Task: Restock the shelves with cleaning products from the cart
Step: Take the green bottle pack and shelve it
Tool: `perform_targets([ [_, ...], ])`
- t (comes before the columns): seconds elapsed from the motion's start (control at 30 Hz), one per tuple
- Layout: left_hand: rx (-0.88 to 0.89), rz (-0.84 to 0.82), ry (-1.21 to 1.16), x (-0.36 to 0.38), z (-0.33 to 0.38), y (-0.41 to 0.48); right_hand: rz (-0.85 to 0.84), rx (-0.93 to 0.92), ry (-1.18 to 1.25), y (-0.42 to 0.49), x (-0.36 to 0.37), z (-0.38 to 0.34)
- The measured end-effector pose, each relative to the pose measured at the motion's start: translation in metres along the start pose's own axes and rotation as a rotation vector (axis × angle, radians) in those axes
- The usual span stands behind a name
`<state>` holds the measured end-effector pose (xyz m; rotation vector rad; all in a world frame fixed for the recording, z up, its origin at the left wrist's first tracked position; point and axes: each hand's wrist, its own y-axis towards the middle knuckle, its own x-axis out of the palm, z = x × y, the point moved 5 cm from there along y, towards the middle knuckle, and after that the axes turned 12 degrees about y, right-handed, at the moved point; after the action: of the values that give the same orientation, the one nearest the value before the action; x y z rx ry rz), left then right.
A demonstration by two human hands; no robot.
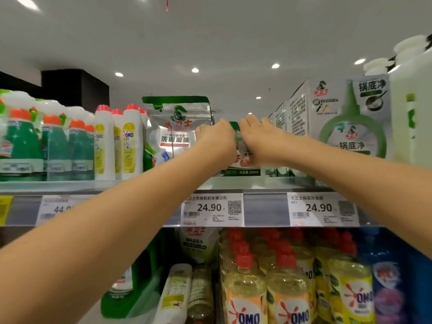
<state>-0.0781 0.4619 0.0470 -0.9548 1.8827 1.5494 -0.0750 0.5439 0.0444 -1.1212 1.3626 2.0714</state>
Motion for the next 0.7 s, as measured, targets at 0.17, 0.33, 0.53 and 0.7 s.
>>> perform_targets([
  [0.17,-0.070,-0.049,-0.049,0.011,0.002,0.014,-0.017,0.008,-0.065,0.017,0.015,0.006],
  [0.33,-0.093,-0.051,-0.043,0.017,0.005,0.023,-0.012,-0.013,-0.097,0.028,0.022,0.010],
  [0.53,-0.076,0.043,-0.032,0.018,0.002,0.023,0.036,0.031,0.020,0.027,0.023,0.014],
  [0.7,-0.033,-0.001,0.032,0.019,0.000,0.017,-0.006,0.062,0.074,0.019,0.019,0.012],
])
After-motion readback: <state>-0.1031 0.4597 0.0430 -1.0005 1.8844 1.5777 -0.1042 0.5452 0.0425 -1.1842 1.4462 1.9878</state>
